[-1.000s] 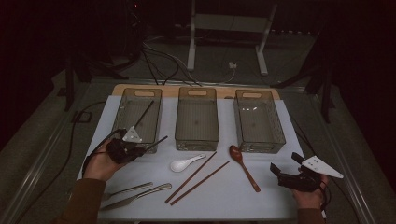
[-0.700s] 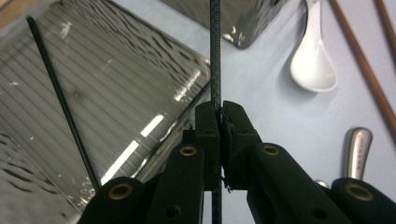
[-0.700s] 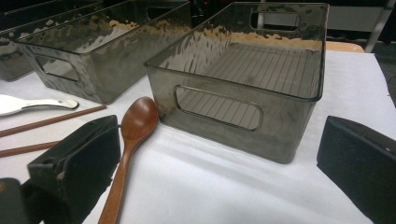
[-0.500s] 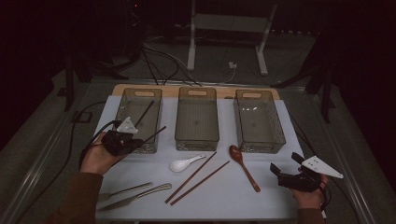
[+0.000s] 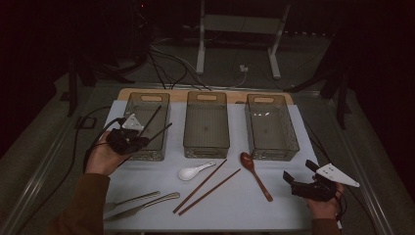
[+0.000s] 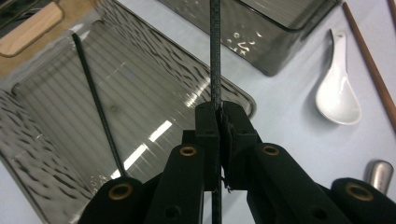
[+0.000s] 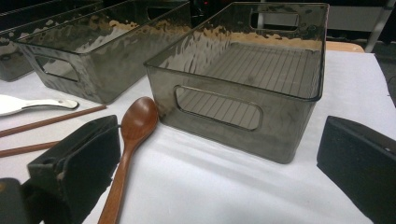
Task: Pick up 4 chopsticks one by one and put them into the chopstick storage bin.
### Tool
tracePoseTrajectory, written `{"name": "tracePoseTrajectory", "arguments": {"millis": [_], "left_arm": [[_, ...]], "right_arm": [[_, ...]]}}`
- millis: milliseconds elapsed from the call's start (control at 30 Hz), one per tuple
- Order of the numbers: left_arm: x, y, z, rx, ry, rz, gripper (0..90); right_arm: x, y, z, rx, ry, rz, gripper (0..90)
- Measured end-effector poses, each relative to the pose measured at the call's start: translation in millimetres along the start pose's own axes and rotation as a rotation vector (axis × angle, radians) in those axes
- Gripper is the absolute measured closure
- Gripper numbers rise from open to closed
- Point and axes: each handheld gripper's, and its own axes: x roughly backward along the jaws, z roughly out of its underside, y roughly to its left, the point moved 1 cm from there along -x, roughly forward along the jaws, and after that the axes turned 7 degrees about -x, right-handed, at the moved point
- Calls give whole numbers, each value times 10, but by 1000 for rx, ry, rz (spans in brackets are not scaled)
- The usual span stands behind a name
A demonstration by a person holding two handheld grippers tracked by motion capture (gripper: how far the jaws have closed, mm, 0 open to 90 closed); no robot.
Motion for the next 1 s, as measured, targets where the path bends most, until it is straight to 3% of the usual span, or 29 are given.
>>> {"name": "tracePoseTrajectory", "arguments": {"millis": [1000], "left_arm": [[-9, 299, -118, 121, -9, -75, 877]], "right_arm": [[-6, -2, 1, 3, 3, 0, 0]]}}
